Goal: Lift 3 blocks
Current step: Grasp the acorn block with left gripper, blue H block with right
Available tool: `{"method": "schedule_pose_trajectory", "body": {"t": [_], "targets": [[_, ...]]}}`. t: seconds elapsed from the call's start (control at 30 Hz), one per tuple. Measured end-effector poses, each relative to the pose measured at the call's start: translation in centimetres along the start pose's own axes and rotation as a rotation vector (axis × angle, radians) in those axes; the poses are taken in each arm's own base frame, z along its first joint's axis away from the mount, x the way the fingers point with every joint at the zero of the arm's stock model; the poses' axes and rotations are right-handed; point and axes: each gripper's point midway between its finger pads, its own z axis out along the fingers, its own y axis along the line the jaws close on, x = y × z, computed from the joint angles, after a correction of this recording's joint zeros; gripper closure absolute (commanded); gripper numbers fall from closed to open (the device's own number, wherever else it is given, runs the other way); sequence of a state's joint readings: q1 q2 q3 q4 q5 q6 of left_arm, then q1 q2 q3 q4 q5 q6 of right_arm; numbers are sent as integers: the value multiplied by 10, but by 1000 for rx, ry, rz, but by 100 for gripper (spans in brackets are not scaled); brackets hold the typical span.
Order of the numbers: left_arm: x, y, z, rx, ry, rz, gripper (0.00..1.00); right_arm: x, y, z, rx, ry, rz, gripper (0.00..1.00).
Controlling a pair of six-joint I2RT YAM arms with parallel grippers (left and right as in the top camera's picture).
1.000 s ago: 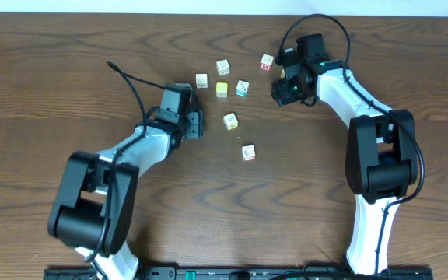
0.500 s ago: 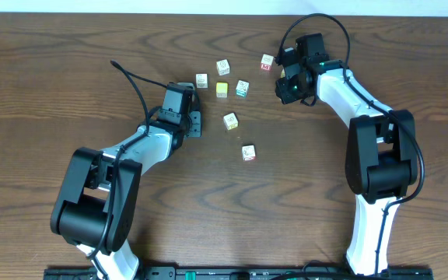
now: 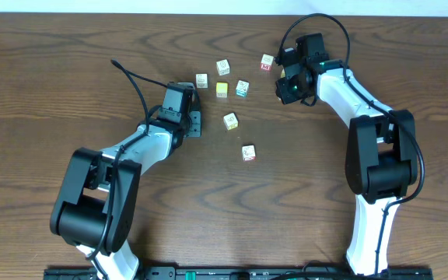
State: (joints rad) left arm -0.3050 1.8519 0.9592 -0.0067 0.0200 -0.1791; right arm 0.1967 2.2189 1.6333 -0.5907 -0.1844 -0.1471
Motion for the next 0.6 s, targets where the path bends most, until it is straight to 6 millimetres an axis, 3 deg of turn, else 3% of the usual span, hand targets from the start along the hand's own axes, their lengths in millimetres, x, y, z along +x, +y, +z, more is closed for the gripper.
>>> {"method": "schedule_pose_trajectory", "body": {"t": [0.2,0.4,0.5,0.6], "targets": [[4,-6,-18,4,25,16,92,5,3,-13,-10,67,22,99],[-22,-31,-73,59,-76,33,93,18,10,-40,-21,152,71,99],[-31,-42,-108,92,-130,33,93,29,18,-70,-25,196,98,99],[-40,-54,-137,130,-195,37,92,26,26,-108,-27,167,103,99]]}}
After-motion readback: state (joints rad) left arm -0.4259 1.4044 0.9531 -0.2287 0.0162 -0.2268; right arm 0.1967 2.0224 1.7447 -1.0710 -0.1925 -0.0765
